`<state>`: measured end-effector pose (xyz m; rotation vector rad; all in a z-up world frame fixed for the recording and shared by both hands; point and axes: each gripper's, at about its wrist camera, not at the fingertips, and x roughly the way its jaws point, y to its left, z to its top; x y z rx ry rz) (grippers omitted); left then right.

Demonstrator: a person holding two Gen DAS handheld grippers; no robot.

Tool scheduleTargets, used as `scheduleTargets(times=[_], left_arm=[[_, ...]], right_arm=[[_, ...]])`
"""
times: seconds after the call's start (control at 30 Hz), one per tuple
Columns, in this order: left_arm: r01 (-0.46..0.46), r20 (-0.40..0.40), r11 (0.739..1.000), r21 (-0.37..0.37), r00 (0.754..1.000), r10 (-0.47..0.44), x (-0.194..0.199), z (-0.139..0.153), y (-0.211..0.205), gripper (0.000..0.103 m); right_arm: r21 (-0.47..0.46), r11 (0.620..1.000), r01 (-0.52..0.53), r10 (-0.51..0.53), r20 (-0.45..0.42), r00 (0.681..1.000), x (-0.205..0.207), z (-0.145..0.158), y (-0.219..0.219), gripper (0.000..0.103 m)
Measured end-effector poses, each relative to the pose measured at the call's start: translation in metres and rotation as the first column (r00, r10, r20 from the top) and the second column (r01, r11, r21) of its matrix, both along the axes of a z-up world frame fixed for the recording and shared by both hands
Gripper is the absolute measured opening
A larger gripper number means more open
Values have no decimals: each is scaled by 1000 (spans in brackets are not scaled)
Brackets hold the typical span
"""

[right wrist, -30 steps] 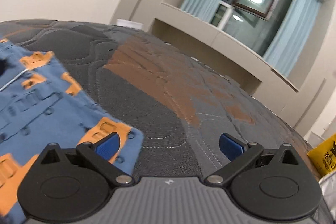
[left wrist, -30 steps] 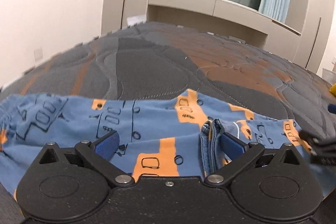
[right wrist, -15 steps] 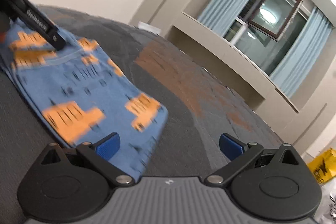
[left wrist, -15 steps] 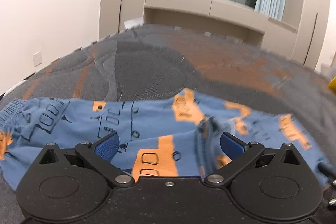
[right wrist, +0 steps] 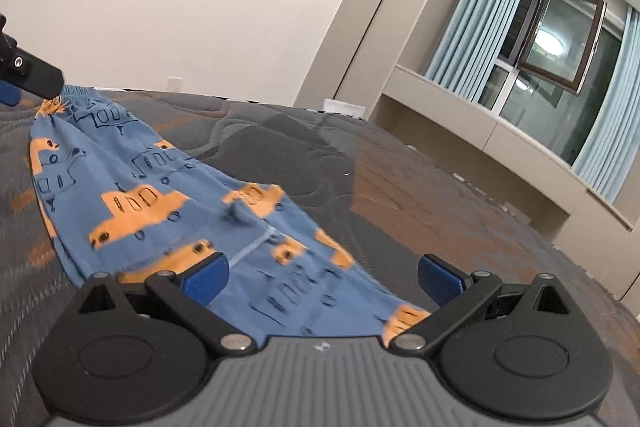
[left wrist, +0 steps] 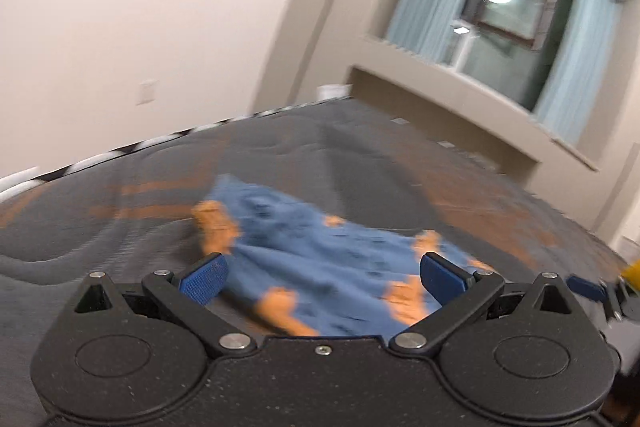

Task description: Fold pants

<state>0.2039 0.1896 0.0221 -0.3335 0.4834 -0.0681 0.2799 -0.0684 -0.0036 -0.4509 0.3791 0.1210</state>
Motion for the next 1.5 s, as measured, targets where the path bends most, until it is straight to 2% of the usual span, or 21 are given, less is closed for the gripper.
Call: scheduleTargets(times=[0.1,0.23,0.33,0.4,0.53,0.6,0.67,0.77,0.87,0.93,1.0,1.1,1.23,1.27,1.3,1.33,1.4,1.5], left_arm=[[-24,-1,1000,9,1000,24,11,14,18,102],[-90,32,994,65,996,88,25,39,39,102],[-123,4,990,74,992,123,33,37,54,102],[-127,-40,992,26,991,128,36,21,64,102],[-115,-148,983,-140,985,93,41,-17,75,102],[-93,-166,983,-160,984,66,42,-29,68,102],[-97,-133,991,-93,988,84,40,-32,55,102],[-78,-118,995,-66,991,70,45,-35,47,102],[-43,-81,992,-117,996,34,44,-37,48,102],[22,-48,985,-173,998,-30,47,-38,46,102],[75,-34,980,-183,996,-83,49,-41,40,102],[81,-49,982,-168,995,-91,53,-46,35,102],[72,-39,970,-232,996,-83,55,-50,42,101],[61,-34,967,-246,997,-71,55,-50,44,96],[33,-29,969,-245,999,-41,53,-51,47,83],[1,-25,971,-237,1000,-8,51,-49,47,74],[-32,-39,973,-228,999,24,53,-51,49,44],[-50,-62,961,-272,997,34,58,-56,55,36]], right_arm=[[-3,1000,-7,7,-41,999,9,-13,10,103],[13,1000,-1,2,-56,998,10,-20,7,103],[11,1000,1,0,-48,999,8,-24,6,103],[-16,1000,2,-3,-29,1000,4,-25,10,103],[-54,999,1,-1,-9,1000,0,-26,14,103],[-51,999,0,0,-10,1000,0,-26,13,103],[-40,999,-3,2,-16,1000,1,-26,11,103],[-28,1000,-4,4,-22,1000,1,-25,9,103],[-29,1000,-5,4,-21,1000,1,-25,8,103],[-29,1000,-5,4,-22,1000,1,-25,8,103],[-28,1000,-5,4,-22,1000,1,-25,8,103],[-27,1000,-5,5,-22,1000,1,-25,8,103],[-28,1000,-5,5,-22,1000,1,-25,9,103],[-29,1000,-5,5,-21,1000,1,-25,9,103],[-29,1000,-6,5,-21,1000,1,-25,9,103],[-30,1000,-6,5,-21,1000,1,-25,9,103],[-33,999,-5,5,-20,1000,1,-25,8,103],[-34,999,-5,4,-19,1000,1,-24,8,103]])
